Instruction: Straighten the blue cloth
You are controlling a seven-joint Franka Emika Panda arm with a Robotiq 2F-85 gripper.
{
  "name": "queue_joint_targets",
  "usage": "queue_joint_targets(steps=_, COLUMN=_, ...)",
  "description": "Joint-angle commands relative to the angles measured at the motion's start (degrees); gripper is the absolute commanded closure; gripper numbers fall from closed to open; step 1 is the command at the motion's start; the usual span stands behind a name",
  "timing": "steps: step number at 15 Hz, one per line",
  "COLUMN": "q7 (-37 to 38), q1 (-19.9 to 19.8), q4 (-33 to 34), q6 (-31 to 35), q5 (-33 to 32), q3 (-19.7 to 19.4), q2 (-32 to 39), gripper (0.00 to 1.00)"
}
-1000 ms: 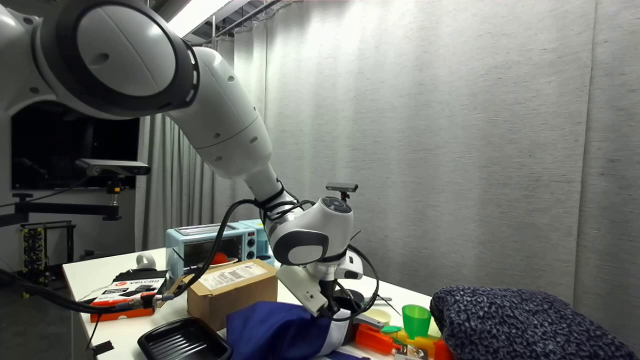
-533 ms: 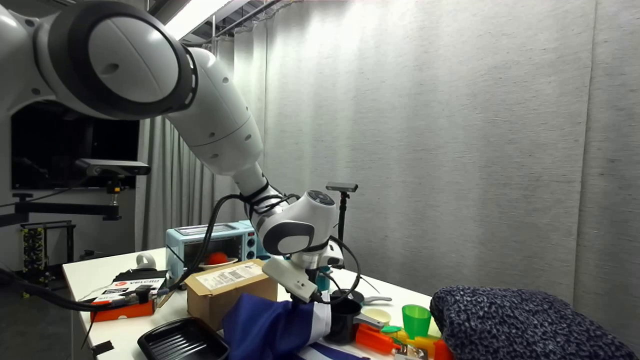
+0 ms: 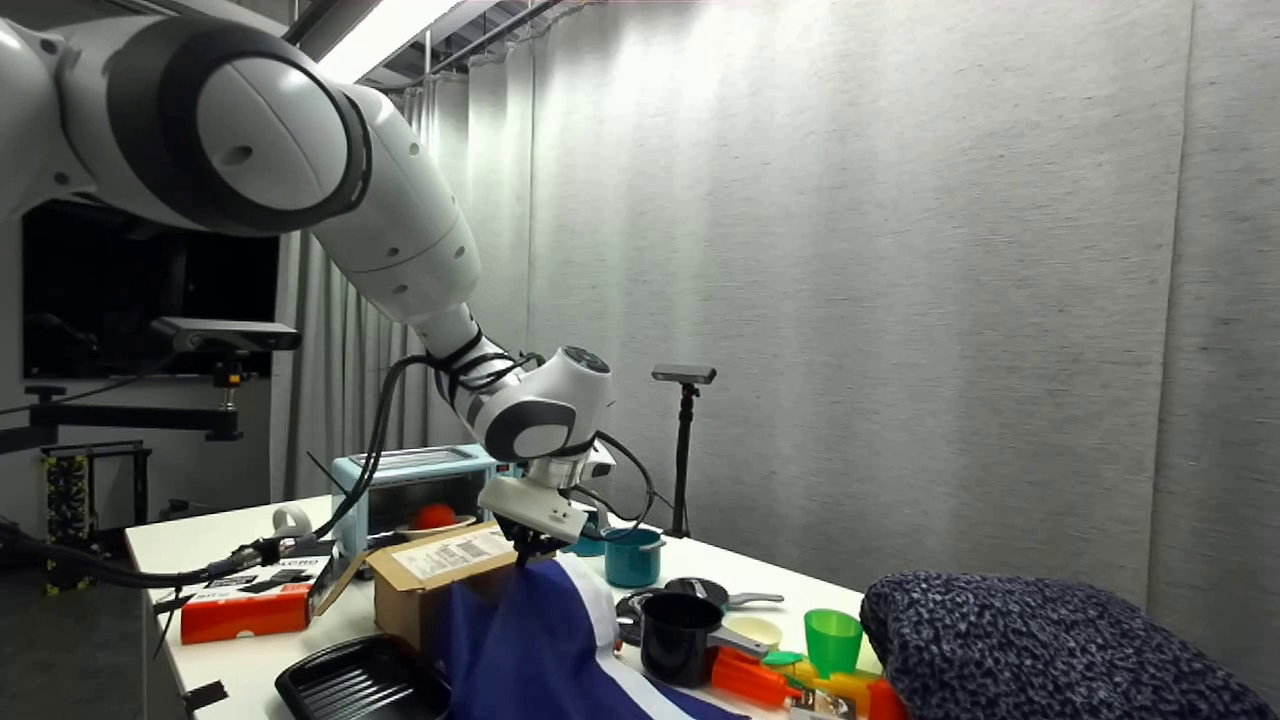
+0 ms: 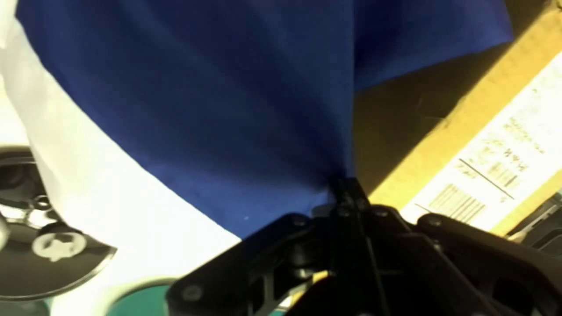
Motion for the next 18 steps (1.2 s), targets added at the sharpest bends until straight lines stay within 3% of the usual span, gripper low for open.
queue_joint_targets(steps=1, q7=-2.6, q1=3.0, q4=3.5, q6=-5.2, q5=-1.9, q3=-0.7, q2=0.9, gripper=1.00)
queue_joint_targets(steps=3, q7=-1.5, q1=5.4, q4=3.8, q6=-7.3, q5=-4.6, q3=-2.3, q2=1.1, gripper=1.00)
queue_joint_targets(steps=4, q7=-0.7, q1=6.3, q4=4.0, q6=-8.3, q5=-6.0, q3=-3.0, q2=1.3, gripper=0.74)
queue_joint_targets(steps=6, q7=-0.1, q1=7.9, q4=5.0, q6=-9.0, q5=-8.6, q3=-4.2, q2=2.4, gripper=0.68)
queue_joint_targets(steps=9, q7=2.6, q1=9.9, q4=4.9, q6=-7.1, q5=-11.9, q3=-6.5, q2=1.6, gripper=0.44)
queue_joint_targets(steps=14, q7=14.8, q1=13.1, q4=3.2, q6=-4.3, q5=-22.1, q3=-12.5, q2=-0.4, gripper=0.06)
queue_joint_targets(steps=15, q7=15.2, q1=12.9, q4=3.1, q6=-6.0, q5=-23.1, q3=-12.7, q2=-0.3, gripper=0.01)
queue_joint_targets(steps=18, q7=10.8, q1=10.5, q4=2.8, q6=-13.1, q5=-21.5, q3=-10.8, q2=0.6, gripper=0.00)
